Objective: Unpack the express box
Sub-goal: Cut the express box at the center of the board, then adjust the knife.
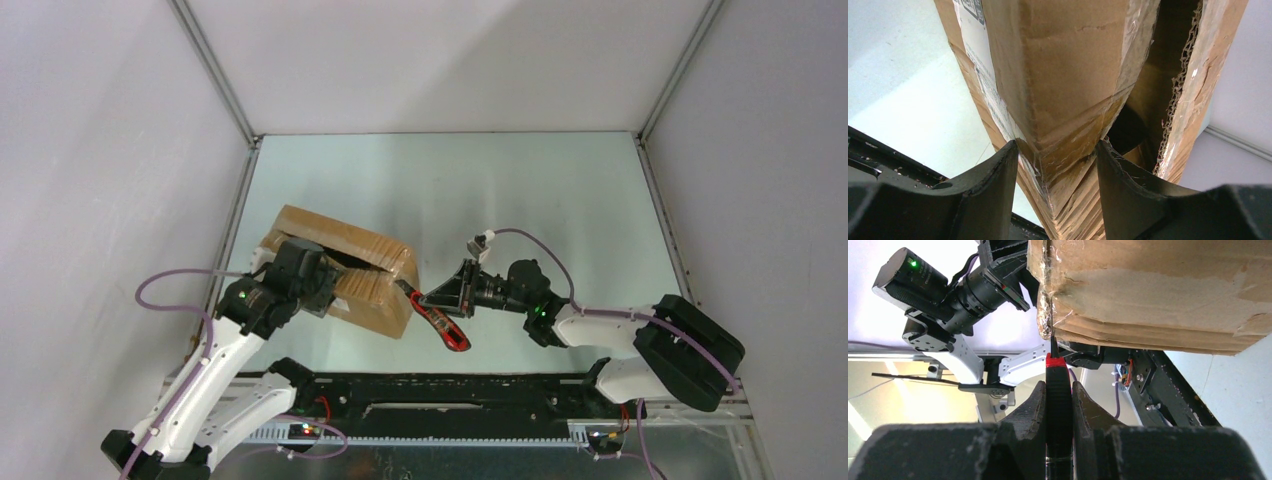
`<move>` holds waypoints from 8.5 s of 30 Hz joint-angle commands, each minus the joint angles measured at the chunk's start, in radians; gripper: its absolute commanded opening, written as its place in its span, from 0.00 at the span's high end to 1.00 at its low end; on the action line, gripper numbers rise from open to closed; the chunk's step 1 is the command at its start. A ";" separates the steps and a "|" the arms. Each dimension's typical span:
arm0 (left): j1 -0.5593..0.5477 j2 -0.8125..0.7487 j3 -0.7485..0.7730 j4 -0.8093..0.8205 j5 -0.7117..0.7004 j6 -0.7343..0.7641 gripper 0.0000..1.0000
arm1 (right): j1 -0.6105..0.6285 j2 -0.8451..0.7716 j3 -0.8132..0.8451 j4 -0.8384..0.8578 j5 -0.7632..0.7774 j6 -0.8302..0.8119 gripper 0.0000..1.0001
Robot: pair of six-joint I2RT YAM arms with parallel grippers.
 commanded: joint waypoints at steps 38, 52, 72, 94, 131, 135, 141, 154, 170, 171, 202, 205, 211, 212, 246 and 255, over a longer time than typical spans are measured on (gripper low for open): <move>-0.004 0.030 0.231 -0.070 0.101 0.505 0.00 | -0.057 -0.107 0.079 -0.175 -0.241 -0.113 1.00; -0.020 -0.006 0.323 0.193 0.645 0.912 0.00 | -0.096 -0.306 0.158 -0.460 -0.278 -0.290 1.00; -0.117 0.049 0.009 0.950 1.089 0.582 0.39 | -0.030 -0.320 0.452 -0.760 -0.319 -0.505 1.00; -0.117 0.074 -0.071 0.967 1.168 0.514 0.99 | -0.061 -0.268 0.492 -0.745 -0.334 -0.483 1.00; 0.036 -0.107 -0.225 1.128 0.792 0.309 1.00 | -0.114 -0.439 0.176 -0.454 -0.023 -0.147 0.45; 0.049 -0.105 -0.191 1.045 0.792 0.363 1.00 | -0.146 -0.450 0.159 -0.439 -0.076 -0.126 0.47; 0.049 -0.103 -0.202 1.053 0.774 0.362 1.00 | -0.138 -0.444 0.143 -0.390 -0.107 -0.105 0.43; 0.049 -0.141 -0.220 1.086 0.770 0.339 1.00 | -0.166 -0.432 0.110 -0.321 -0.120 -0.063 0.32; 0.049 -0.108 -0.182 1.069 0.850 0.378 1.00 | -0.126 -0.373 0.161 -0.290 -0.148 -0.076 0.63; 0.049 -0.109 -0.182 1.069 0.853 0.378 1.00 | -0.128 -0.373 0.163 -0.294 -0.147 -0.075 0.58; 0.047 -0.148 -0.305 1.289 0.852 0.172 1.00 | -0.080 -0.294 0.172 -0.091 -0.087 0.013 0.21; 0.047 -0.141 -0.302 1.294 0.853 0.170 1.00 | -0.072 -0.293 0.174 -0.116 -0.075 0.008 0.31; 0.030 -0.122 -0.292 1.295 0.854 0.181 1.00 | -0.067 -0.279 0.174 -0.101 -0.061 0.020 0.40; 0.023 -0.118 -0.281 1.281 0.854 0.198 1.00 | -0.066 -0.273 0.174 -0.091 -0.063 0.026 0.39; -0.020 -0.133 -0.171 0.986 0.744 0.390 1.00 | -0.062 -0.266 0.173 -0.093 -0.067 0.046 1.00; -0.018 -0.134 -0.168 0.939 0.721 0.408 0.99 | -0.084 -0.302 0.173 -0.149 -0.058 0.021 1.00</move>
